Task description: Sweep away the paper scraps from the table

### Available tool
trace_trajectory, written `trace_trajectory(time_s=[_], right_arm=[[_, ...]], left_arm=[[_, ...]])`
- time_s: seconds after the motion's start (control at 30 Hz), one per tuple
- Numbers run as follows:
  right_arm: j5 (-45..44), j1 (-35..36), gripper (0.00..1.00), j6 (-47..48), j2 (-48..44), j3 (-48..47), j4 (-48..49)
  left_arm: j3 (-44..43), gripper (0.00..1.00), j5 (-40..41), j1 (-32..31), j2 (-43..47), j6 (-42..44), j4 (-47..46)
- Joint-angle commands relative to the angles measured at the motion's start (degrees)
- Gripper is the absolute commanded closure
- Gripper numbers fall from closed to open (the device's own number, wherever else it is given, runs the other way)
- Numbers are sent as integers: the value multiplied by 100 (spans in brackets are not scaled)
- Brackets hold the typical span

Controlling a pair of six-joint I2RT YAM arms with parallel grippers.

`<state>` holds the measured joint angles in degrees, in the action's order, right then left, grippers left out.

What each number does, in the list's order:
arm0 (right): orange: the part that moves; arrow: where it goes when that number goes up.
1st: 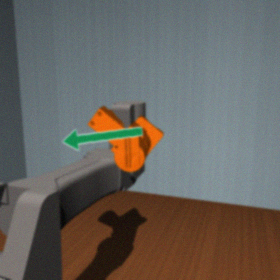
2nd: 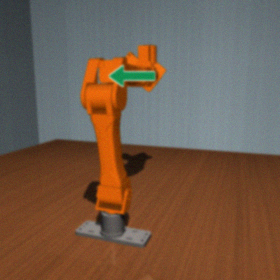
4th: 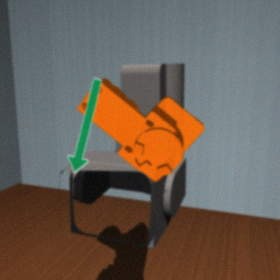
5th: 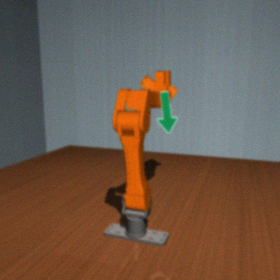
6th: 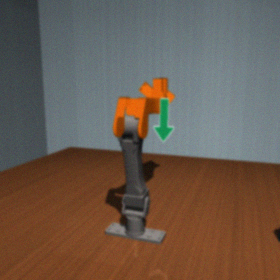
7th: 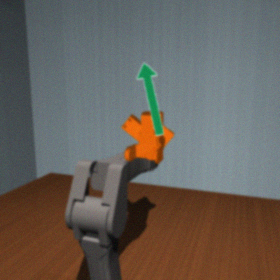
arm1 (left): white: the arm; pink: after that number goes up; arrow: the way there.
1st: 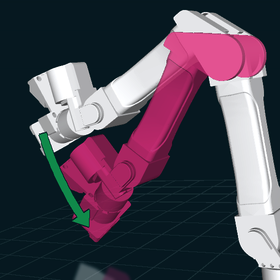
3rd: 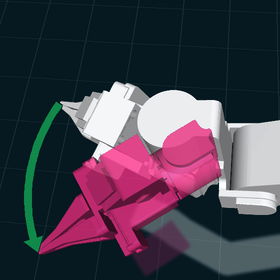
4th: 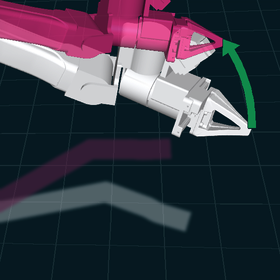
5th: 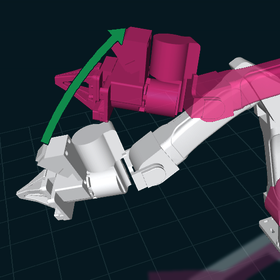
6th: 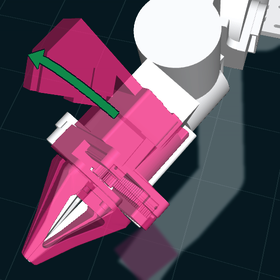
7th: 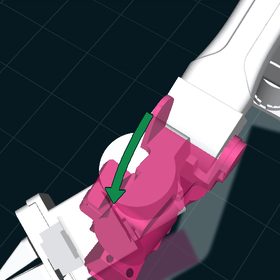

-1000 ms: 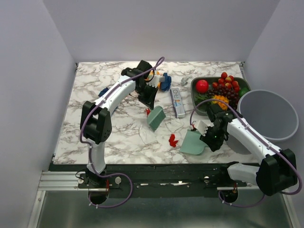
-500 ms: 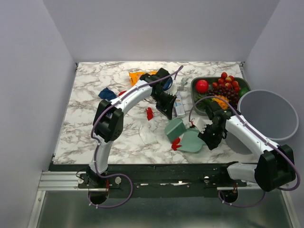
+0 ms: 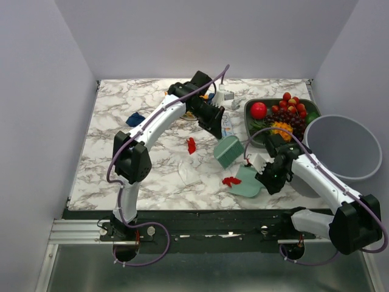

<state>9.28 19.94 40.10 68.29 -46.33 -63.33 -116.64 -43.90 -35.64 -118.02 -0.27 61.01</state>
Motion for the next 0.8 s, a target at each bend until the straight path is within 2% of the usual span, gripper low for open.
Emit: trace_trajectory(time_s=[0.0, 0.23, 0.43, 0.57, 0.77], right_arm=[[-312, 36, 99, 121, -334, 413, -259], [-365, 27, 99, 68, -483, 466, -250], [-357, 27, 99, 86, -431, 467, -171], [-348, 27, 99, 86, -325, 396, -83], [-330, 27, 99, 60, -299, 378, -30]], left_arm=[[-150, 100, 636, 127, 516, 414, 288], [861, 100, 1208, 303, 964, 589, 473], [1688, 100, 902, 145, 992, 335, 227], [1452, 100, 532, -127, 500, 230, 130], [389, 100, -293, -505, -334, 45, 42]])
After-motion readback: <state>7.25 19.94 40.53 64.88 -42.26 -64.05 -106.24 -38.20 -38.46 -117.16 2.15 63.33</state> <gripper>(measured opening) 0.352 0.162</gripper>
